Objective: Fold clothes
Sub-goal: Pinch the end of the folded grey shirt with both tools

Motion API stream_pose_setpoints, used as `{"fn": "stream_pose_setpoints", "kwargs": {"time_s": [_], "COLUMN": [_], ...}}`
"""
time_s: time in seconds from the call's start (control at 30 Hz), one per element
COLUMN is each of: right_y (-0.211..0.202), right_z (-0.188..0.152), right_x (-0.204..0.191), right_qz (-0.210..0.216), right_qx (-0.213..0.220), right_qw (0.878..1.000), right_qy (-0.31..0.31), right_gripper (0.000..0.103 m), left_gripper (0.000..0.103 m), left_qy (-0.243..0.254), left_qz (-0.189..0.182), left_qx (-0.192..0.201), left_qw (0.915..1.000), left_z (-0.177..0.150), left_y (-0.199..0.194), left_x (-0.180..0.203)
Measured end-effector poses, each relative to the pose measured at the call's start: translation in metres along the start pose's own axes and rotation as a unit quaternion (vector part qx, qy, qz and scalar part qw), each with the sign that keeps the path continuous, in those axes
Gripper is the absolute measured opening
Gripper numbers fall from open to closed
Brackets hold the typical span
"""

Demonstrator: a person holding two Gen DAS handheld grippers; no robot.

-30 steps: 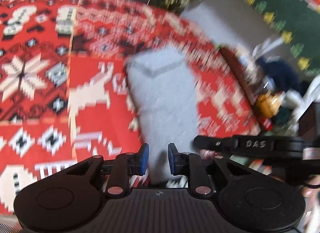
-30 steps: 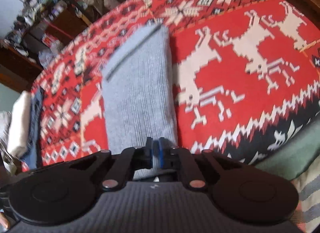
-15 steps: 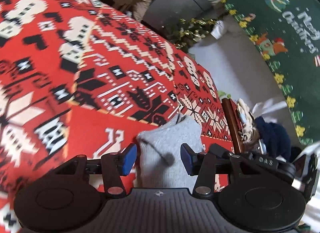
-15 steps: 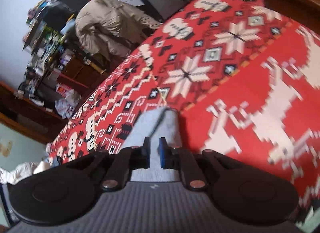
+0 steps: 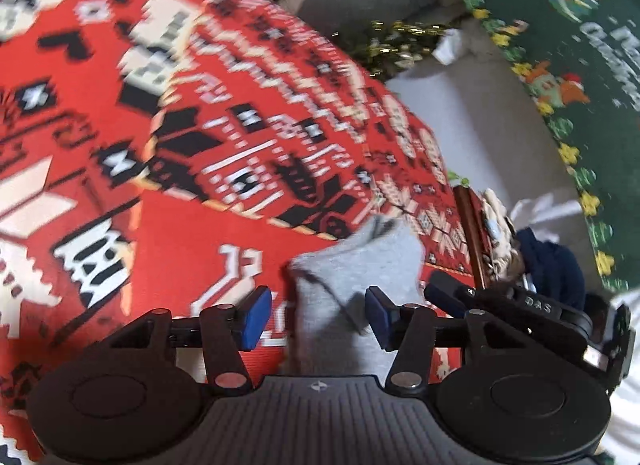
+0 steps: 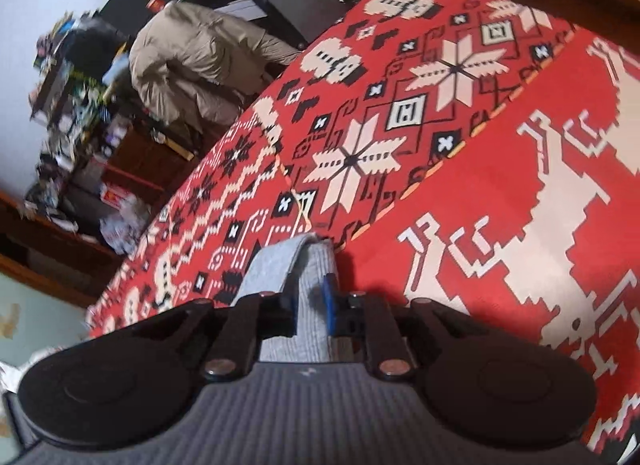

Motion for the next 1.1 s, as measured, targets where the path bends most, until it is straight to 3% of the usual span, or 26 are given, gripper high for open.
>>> {"fn": "stream_pose_setpoints", "kwargs": {"time_s": [0.13,0.17,0.2,0.33,0.47,0.57,0.63,0.67,0.8,0.9,0.97,1.1], "right_y": [0.009,0.012,0.013,0.013,0.013,0.014,0.014,0.014,0.012,0.012,0.012,0.013], "right_z": [-0.002,-0.003,-0.004,-0.006,-0.005,-0.005,-0.005,-0.004,-0.004,-0.005,-0.005,-0.004], "right_x": [0.012,0.013,0.013,0.006,0.004,0.004,0.004,0.004,0.003,0.002,0.003,0.005], "right_qz": [-0.006,-0.008,-0.01,-0.01,-0.003,-0.001,0.001,0.002,0.003,0.003,0.003,0.005], "right_qx": [-0.007,-0.009,-0.01,-0.007,-0.009,-0.013,-0.013,-0.013,-0.013,-0.014,-0.015,-0.015], "right_qw": [1.0,1.0,1.0,1.0,1.0,1.0,1.0,1.0,1.0,1.0,1.0,1.0], "right_qy": [0.025,0.027,0.027,0.012,0.012,0.012,0.011,0.011,0.01,0.009,0.011,0.017], "right_gripper": [0.015,0.015,0.015,0.016,0.016,0.016,0.017,0.018,0.022,0.022,0.022,0.022], "left_gripper": [0.024,0.01,0.005,0.003,0.003,0.004,0.015,0.027,0.031,0.029,0.009,0.006], "left_qy": [-0.007,0.002,0.01,0.059,0.075,0.051,0.014,-0.005,-0.03,-0.012,0.003,0.05], "left_qz": [-0.009,-0.008,-0.008,0.018,0.011,-0.004,-0.021,-0.029,-0.046,-0.026,-0.009,0.021], "left_qx": [0.012,0.018,0.024,0.072,0.074,0.043,0.025,0.017,0.011,0.008,0.01,0.051], "left_qw": [0.9999,0.9998,0.9996,0.9955,0.9943,0.9978,0.9994,0.9994,0.9984,0.9996,0.9999,0.9972], "left_z": [0.004,0.006,0.008,0.015,0.015,0.014,0.014,0.014,0.015,0.012,0.01,0.011], "left_y": [-0.003,-0.004,-0.004,-0.013,-0.014,-0.005,0.0,0.002,0.004,0.01,0.013,0.001], "left_x": [-0.001,0.003,0.007,0.024,0.033,0.025,0.013,0.007,0.0,0.003,0.005,0.022]}}
Point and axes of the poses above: each gripper's, at about its wrist camera, not at the fingertips, and y roughly the way its jaws point, x to its right, z to its top, the point moved 9 cm from there along y, roughly the way its jaws point, and after that the axes turned 7 degrees about -x, right-handed, at the moved point
